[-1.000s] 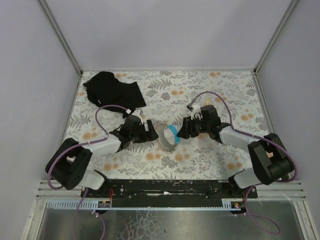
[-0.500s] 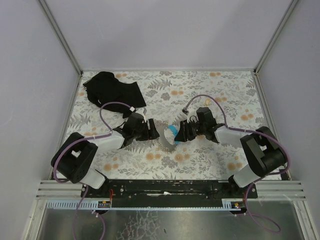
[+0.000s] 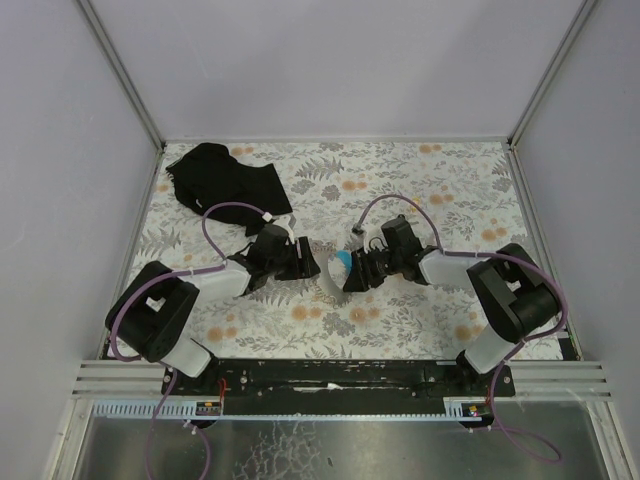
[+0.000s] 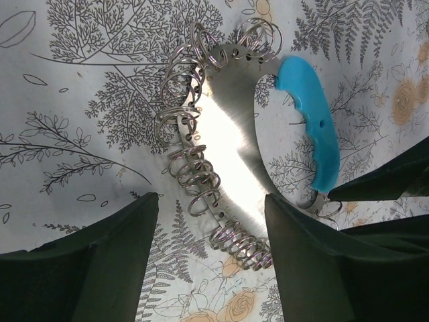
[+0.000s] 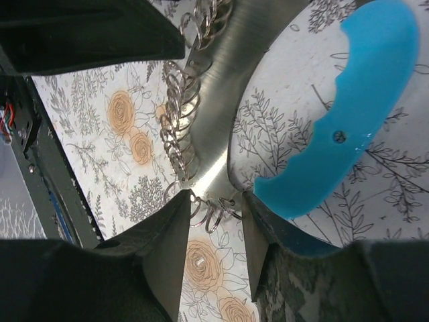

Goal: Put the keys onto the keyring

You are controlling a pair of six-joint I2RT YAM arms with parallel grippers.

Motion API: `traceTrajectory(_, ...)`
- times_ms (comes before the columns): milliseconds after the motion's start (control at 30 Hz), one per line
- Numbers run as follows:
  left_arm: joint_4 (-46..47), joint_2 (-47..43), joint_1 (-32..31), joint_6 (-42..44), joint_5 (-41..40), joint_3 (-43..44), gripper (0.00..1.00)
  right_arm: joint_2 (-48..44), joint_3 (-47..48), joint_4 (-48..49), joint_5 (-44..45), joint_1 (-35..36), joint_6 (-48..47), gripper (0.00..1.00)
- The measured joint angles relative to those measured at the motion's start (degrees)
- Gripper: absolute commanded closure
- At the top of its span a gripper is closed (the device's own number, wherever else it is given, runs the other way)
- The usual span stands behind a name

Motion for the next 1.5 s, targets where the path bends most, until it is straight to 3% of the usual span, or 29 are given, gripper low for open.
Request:
traceTrajectory(700,-0.04,0.07,0.00,0.42,0.24,0.09,0.36,-2.64,-0.83,-6.32,3.37,2.89,-4.66,0.71)
traceTrajectory(1500,-0.37,-0.96,0.00,0.57,0.66,-0.68,0.35,-3.58,0.28,-8.04,8.07,3.74,-4.48,0.72)
